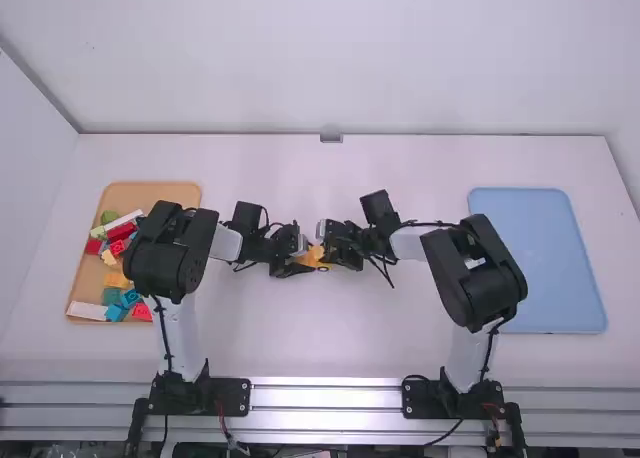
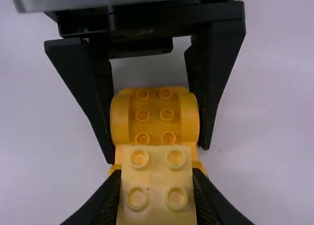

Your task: Assemble lego blocks to make yellow taxi

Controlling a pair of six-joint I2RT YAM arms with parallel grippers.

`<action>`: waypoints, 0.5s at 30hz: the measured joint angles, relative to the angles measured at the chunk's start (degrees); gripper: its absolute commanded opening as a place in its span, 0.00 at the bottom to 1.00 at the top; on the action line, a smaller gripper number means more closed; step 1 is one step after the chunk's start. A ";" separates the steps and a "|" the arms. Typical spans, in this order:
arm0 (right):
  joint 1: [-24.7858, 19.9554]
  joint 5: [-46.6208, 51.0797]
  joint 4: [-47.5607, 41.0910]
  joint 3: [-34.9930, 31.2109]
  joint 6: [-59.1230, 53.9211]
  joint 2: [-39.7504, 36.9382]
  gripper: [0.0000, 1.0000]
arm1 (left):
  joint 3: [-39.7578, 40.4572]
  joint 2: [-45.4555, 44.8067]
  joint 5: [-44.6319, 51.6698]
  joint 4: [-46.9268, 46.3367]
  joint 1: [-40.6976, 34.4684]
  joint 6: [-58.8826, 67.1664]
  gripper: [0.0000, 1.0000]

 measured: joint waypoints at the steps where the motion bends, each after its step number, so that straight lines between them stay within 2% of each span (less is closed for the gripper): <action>1: 0.09 0.07 -0.02 0.07 -0.02 0.00 0.28 | 0.00 0.00 0.00 0.00 0.00 0.00 0.38; 8: 1.92 2.10 0.31 0.48 -0.02 0.00 0.28 | 0.00 0.00 0.09 -0.02 -0.02 -0.02 0.38; 15: 1.73 2.56 -0.26 0.57 0.04 0.00 0.28 | -0.11 0.00 0.24 -0.04 -0.02 0.00 0.38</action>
